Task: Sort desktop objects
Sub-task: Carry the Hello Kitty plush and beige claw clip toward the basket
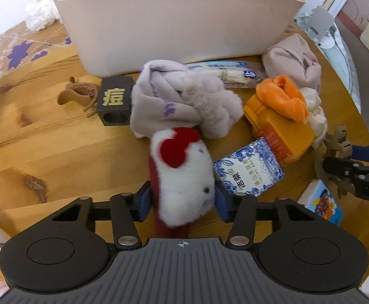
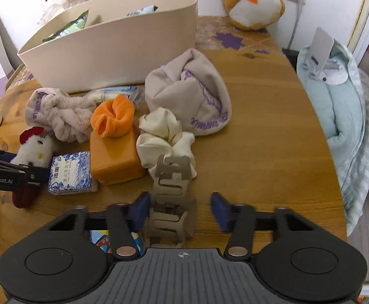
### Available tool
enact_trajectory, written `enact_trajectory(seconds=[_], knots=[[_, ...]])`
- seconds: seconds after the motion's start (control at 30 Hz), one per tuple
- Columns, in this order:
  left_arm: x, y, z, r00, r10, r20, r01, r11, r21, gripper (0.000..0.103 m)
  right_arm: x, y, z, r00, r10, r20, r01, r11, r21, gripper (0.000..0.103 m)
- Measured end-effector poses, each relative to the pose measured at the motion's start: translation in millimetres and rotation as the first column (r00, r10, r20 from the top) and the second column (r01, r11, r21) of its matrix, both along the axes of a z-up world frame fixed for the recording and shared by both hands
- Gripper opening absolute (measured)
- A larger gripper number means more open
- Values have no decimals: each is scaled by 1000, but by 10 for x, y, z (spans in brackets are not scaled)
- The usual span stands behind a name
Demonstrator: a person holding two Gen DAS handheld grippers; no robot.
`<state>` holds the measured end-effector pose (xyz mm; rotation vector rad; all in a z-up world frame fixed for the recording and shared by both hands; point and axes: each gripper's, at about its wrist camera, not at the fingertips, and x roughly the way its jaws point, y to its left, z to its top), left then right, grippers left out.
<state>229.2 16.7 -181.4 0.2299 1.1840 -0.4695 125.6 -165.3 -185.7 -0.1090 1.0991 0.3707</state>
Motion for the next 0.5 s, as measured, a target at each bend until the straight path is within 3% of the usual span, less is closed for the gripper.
enact_trajectory(seconds=[0.07, 0.13, 0.5], knots=[[-15, 6, 1, 1000, -19, -2, 19, 1000, -9, 45, -16, 2, -4, 1000, 8, -8, -8, 1000, 11, 36], [-18, 33, 3, 1000, -25, -9, 25, 999, -21, 43, -33, 9, 1, 1000, 18, -10, -17, 1000, 10, 31], [-122, 179, 123, 1000, -22, -20, 21, 998, -60, 40, -111, -69, 166, 999, 47, -7, -47, 997, 58, 29]])
